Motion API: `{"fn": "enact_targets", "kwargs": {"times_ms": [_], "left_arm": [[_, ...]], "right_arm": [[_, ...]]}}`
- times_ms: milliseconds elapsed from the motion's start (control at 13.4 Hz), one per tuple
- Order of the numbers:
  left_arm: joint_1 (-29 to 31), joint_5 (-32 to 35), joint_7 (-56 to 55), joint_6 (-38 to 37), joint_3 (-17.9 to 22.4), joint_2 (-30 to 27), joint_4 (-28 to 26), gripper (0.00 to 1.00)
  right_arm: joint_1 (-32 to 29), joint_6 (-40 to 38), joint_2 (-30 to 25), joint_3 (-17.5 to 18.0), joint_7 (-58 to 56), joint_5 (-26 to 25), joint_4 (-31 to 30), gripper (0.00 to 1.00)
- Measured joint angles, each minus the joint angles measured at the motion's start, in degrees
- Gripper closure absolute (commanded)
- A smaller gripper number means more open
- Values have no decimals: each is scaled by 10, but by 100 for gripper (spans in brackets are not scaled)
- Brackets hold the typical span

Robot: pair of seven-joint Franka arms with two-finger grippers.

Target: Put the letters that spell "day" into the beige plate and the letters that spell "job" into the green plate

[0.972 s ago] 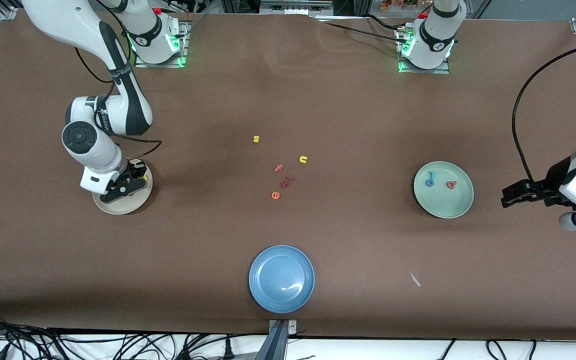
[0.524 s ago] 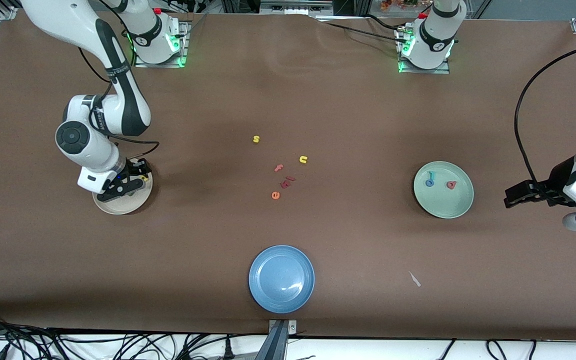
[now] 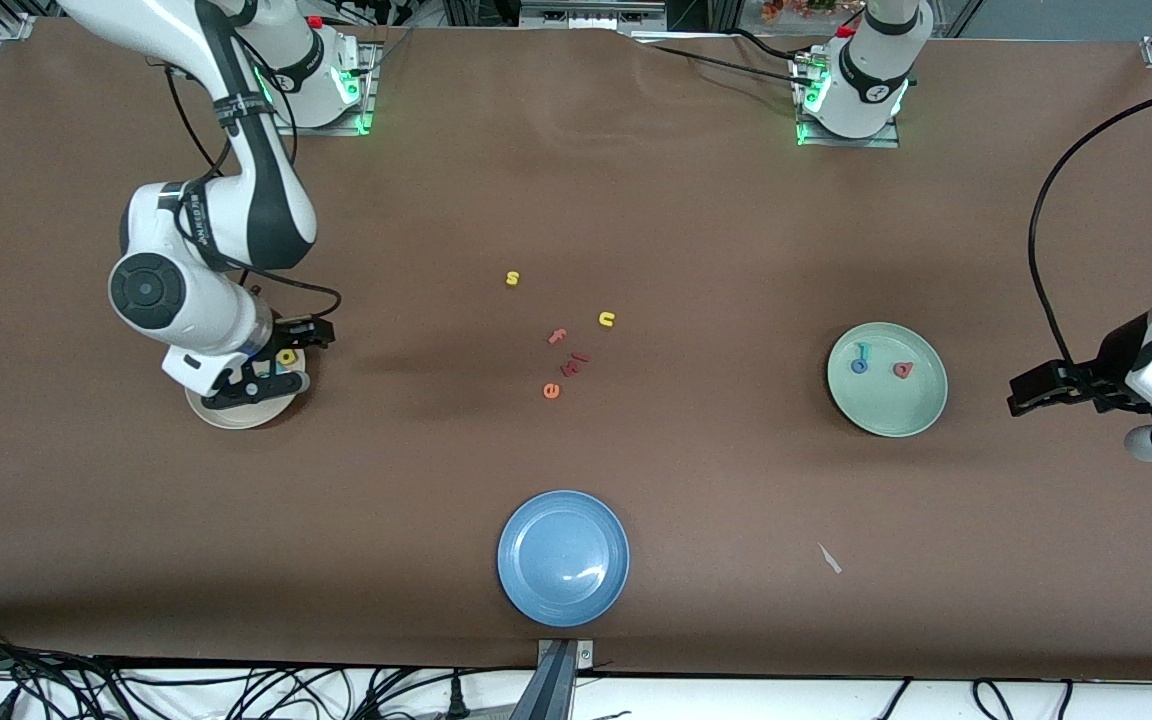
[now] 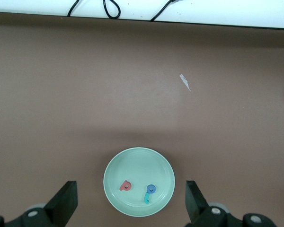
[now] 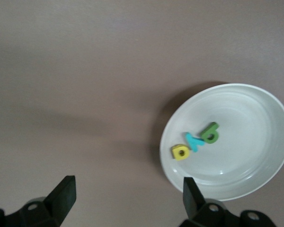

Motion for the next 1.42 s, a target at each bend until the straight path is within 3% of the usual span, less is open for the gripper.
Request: {"fn": "enact_targets", "kwargs": {"times_ms": [299,374,673,823,1197,1421], "left_arm": [[-1,0,0,0,-1,0,0,0],[-1,0,0,0,-1,0,0,0],[-1,0,0,0,-1,0,0,0],[-1,0,0,0,-2,0,0,0],[-1,0,0,0,-2,0,1,0],[-2,0,0,0,-4,-1,1,0]], "right_arm": [[15,-91,-2,8,62,0,53,0],[3,-120,-8,27,78,-1,73,0],[-117,-189,-76,164,98,-47,97,0],[-160,-223,-117,197,98,-68,99,0],[-225,-285,-211,198,94,-78,101,0],[-247,-292,-219,176,60,-71,105,0]]}}
